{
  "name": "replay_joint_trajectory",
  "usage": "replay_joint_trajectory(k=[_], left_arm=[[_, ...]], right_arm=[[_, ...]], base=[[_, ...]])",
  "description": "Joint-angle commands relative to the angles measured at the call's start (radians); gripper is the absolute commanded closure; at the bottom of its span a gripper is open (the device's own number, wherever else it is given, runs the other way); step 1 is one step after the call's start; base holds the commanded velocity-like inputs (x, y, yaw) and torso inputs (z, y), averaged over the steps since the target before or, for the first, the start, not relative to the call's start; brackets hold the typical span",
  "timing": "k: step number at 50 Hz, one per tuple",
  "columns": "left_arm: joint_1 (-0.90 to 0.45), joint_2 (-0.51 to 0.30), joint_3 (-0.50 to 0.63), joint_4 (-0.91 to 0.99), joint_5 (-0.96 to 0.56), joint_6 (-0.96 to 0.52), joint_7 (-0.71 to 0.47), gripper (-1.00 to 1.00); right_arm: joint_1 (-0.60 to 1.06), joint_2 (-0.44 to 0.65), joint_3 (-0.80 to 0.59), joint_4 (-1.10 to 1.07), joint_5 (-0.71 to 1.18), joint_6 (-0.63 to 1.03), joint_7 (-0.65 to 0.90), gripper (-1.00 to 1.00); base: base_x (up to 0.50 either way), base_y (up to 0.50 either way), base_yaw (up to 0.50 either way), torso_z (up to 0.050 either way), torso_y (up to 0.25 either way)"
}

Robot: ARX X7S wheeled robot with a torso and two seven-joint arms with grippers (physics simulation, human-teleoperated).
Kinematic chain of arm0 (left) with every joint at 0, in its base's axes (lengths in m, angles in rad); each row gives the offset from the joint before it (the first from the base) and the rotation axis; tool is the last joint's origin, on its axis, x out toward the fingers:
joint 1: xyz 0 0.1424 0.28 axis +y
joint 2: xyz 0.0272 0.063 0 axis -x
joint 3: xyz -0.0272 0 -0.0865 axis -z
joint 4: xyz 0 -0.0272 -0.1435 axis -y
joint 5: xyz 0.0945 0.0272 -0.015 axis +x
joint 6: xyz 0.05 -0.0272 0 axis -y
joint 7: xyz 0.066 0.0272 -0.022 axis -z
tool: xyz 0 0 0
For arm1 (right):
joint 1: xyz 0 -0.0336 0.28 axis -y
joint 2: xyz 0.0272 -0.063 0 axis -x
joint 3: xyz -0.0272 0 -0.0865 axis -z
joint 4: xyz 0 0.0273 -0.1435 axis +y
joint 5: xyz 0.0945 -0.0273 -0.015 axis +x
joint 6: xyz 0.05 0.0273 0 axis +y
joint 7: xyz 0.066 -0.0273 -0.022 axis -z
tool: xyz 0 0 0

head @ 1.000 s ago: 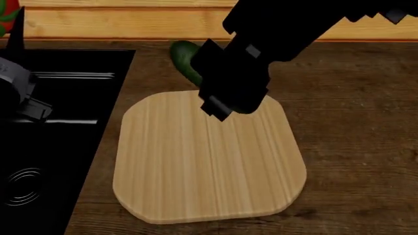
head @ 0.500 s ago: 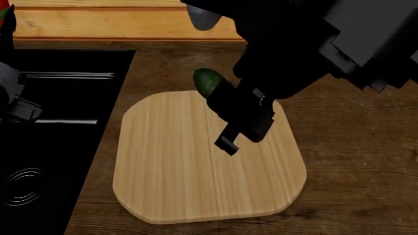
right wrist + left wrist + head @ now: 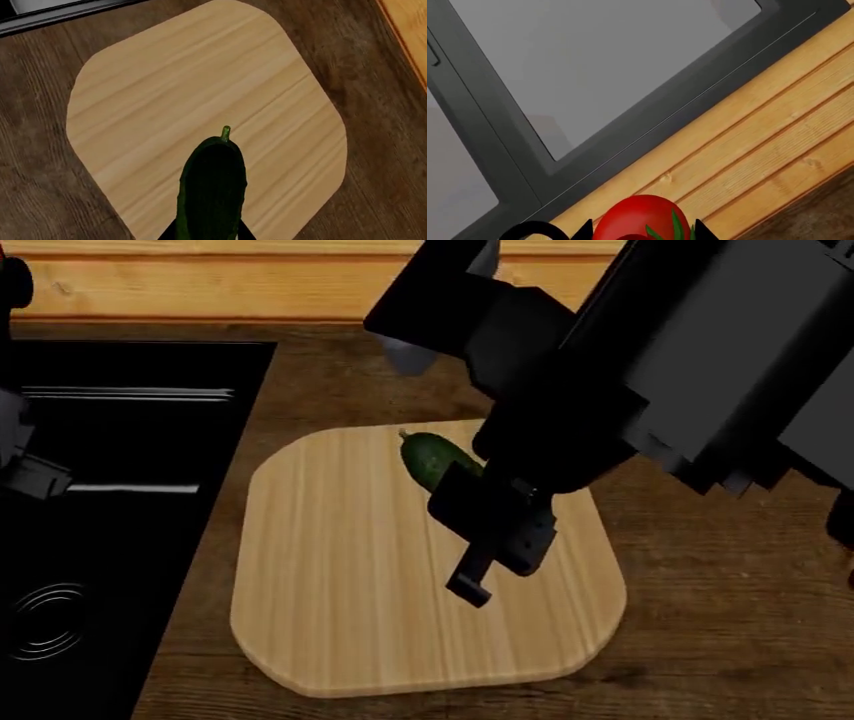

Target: Pick the vegetables from the sink and place them on the cutting board.

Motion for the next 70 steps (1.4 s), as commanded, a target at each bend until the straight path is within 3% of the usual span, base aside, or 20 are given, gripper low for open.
replay_joint_trajectory(k=[1,17,42,70], left_arm=[[0.01,0.018,-0.051,0.008,-0.014,-0.006,0.022,1.0],[0.025,0.015,-0.05,0.02,-0.028,-0.011,0.013,1.0],[0.056,-0.001,-0.036,-0.039,-0.034,0.063,-0.002,1.0],[0.093,-0.015,-0.022,-0.083,-0.033,0.133,-0.01,1.0]], right_arm=[[-0.025,-0.013,0.005,-0.042,-0.048,-0.008,-0.018,1.0],[-0.098,-0.017,0.003,0.01,-0.079,-0.062,0.033,1.0],[-0.18,-0.115,-0.044,0.226,-0.189,-0.219,0.019,1.0],[-0.235,-0.096,-0.078,0.168,-0.194,-0.214,0.04,1.0]], base=[[0.0,0.0,0.0,0.0,0.0],[0.0,0.0,0.0,0.001,0.0],[0.0,0.0,0.0,0.0,0.0],[0.0,0.0,0.0,0.0,0.0]])
